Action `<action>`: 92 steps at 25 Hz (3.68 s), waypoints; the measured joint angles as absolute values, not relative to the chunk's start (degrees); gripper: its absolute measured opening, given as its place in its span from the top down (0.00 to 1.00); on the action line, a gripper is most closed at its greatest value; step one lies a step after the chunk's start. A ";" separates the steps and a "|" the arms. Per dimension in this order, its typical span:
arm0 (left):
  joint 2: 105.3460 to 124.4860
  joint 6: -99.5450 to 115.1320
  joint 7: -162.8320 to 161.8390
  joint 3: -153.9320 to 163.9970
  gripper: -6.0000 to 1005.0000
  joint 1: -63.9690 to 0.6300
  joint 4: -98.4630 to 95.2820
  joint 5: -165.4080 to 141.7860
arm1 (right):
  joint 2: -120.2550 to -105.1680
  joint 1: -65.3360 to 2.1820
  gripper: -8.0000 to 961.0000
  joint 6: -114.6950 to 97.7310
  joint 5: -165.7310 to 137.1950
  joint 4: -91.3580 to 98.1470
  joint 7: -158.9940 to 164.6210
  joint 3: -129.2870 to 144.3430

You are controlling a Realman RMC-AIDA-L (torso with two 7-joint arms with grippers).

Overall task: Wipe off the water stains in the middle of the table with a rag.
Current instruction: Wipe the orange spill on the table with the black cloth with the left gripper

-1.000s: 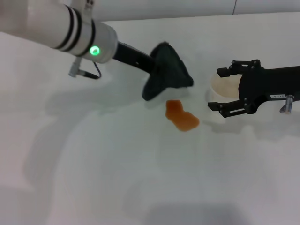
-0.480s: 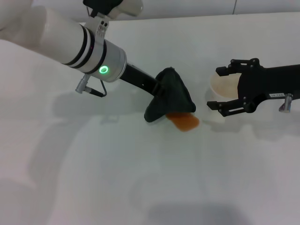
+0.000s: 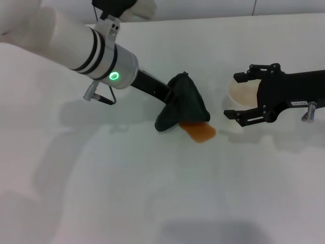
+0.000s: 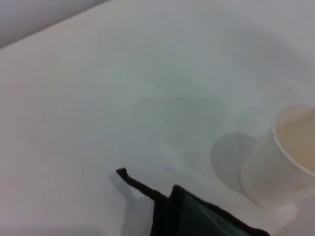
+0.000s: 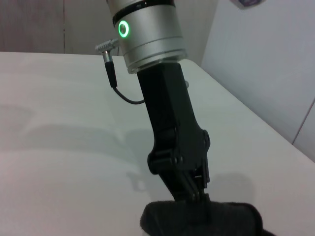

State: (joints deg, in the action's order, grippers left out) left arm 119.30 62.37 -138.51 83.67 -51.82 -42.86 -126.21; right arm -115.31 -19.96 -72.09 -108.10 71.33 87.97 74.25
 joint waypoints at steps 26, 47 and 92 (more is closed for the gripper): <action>119.45 61.69 -138.00 87.61 0.93 -55.29 -38.03 -125.51 | -115.31 -19.86 0.09 -71.98 -108.06 70.98 87.98 74.35; 119.39 61.85 -135.16 93.50 0.93 -56.89 -35.65 -122.73 | -115.31 -20.05 0.09 -70.95 -108.30 70.66 87.92 74.26; 119.61 66.45 -131.66 93.43 0.93 -56.96 -39.04 -123.06 | -115.31 -19.72 0.09 -70.48 -108.21 70.66 87.89 73.90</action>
